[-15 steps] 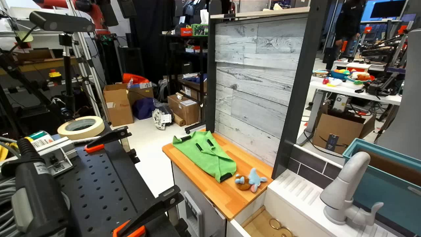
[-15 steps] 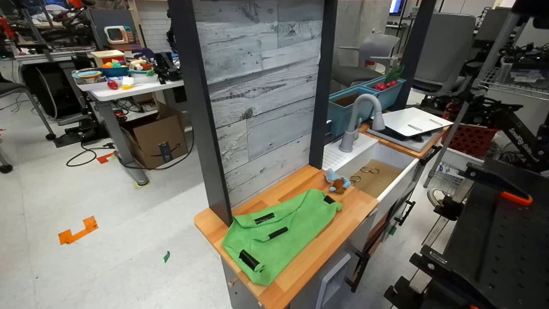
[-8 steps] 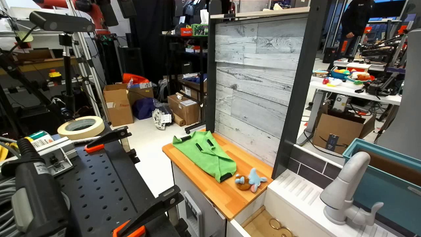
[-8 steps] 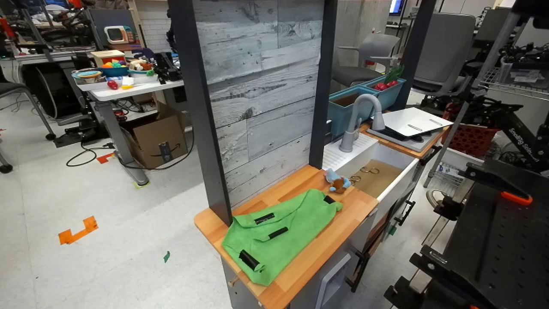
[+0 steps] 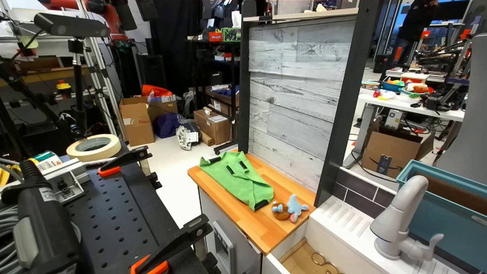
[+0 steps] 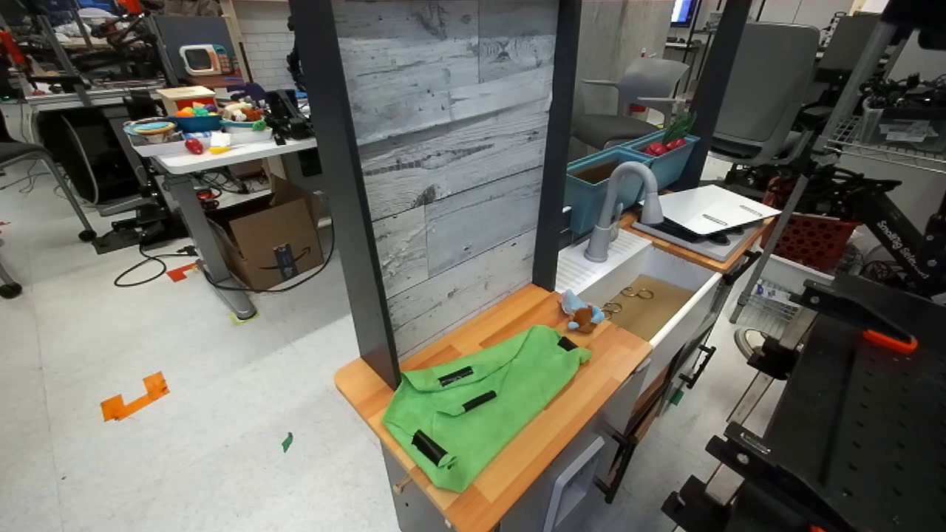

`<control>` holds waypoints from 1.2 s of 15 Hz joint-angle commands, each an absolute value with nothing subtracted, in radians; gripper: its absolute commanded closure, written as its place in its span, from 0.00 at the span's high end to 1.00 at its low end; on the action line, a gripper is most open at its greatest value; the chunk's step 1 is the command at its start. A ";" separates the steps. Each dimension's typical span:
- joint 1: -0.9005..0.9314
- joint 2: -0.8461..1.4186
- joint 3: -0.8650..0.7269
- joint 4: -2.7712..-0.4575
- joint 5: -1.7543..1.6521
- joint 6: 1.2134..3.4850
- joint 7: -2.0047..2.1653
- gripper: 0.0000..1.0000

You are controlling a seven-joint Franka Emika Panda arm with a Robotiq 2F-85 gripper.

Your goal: Move the green towel forward

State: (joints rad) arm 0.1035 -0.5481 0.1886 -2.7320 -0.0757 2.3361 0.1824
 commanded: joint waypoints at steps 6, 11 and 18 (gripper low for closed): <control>0.077 -0.483 0.203 -2.714 -0.104 2.394 0.218 1.00; 0.000 -0.270 0.227 -2.669 -0.232 2.562 0.297 1.00; -0.020 0.076 0.168 -2.514 -0.447 2.618 0.393 1.00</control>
State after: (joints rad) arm -0.0348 -0.0732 0.2001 -2.6059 -0.3764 2.5964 0.3551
